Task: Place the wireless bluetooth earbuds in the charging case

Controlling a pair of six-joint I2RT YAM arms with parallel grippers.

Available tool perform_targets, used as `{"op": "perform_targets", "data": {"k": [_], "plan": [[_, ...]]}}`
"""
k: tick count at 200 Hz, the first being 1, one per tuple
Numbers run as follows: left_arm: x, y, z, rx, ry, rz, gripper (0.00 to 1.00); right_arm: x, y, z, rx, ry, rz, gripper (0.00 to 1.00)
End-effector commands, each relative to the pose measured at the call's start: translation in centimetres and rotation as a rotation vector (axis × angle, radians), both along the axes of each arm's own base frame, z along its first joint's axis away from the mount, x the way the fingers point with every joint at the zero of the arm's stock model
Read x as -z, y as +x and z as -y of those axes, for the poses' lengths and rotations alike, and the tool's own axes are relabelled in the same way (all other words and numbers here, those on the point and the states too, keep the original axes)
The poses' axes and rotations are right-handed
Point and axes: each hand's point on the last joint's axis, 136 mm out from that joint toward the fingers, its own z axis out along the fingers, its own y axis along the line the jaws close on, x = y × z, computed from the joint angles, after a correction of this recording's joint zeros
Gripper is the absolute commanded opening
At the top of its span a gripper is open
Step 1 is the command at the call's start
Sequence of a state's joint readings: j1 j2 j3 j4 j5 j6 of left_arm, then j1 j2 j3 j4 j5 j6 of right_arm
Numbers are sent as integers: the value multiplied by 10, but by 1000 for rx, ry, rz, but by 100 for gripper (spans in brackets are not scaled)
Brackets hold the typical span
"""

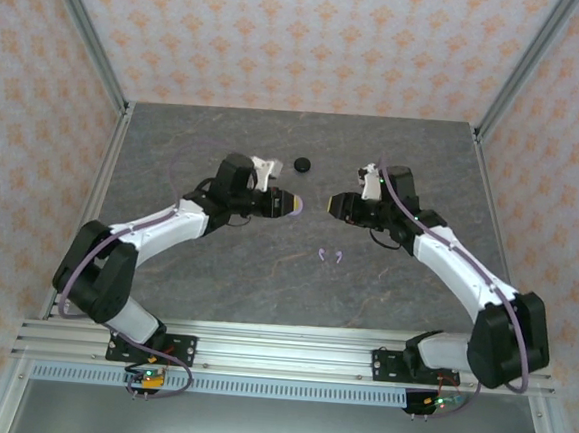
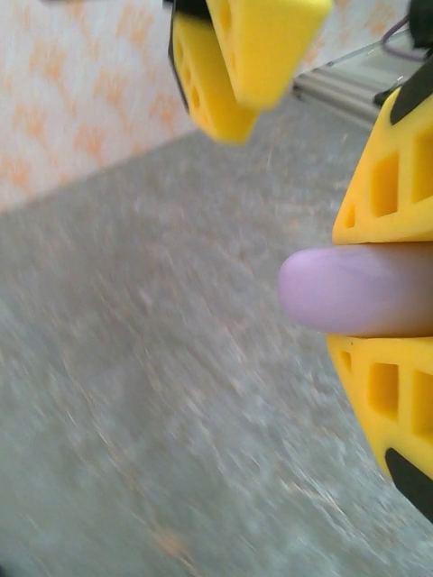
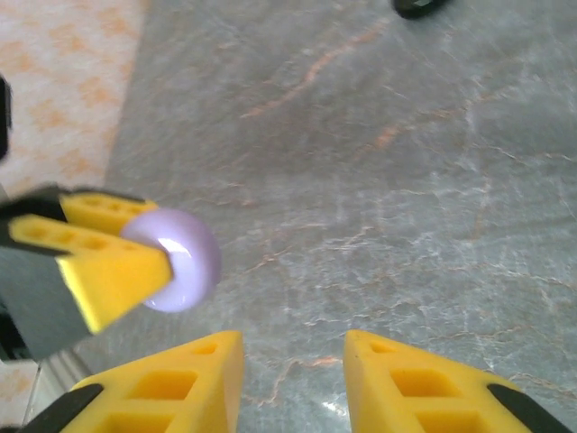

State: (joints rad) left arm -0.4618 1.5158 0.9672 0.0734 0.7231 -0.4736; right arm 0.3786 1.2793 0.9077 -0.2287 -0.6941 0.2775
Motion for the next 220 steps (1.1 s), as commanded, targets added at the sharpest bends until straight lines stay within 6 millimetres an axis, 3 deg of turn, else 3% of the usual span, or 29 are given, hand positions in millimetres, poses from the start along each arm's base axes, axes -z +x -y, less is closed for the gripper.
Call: {"op": "perform_targets", "data": {"k": [1, 36, 71, 155, 162, 220], "plan": [[-46, -24, 11, 199, -18, 122, 21, -35, -26, -9, -181, 18, 119, 38], [-92, -42, 16, 328, -45, 228, 18, -81, -54, -19, -329, 103, 227, 41], [-119, -51, 19, 386, -79, 277, 17, -106, -70, -26, -421, 174, 270, 45], [-147, -76, 27, 499, -123, 332, 15, -120, -79, -42, -538, 196, 289, 48], [-147, -78, 27, 503, -123, 334, 14, -113, -76, -45, -544, 191, 265, 48], [-155, -89, 28, 540, -135, 354, 14, -115, -77, -53, -599, 198, 262, 43]]}}
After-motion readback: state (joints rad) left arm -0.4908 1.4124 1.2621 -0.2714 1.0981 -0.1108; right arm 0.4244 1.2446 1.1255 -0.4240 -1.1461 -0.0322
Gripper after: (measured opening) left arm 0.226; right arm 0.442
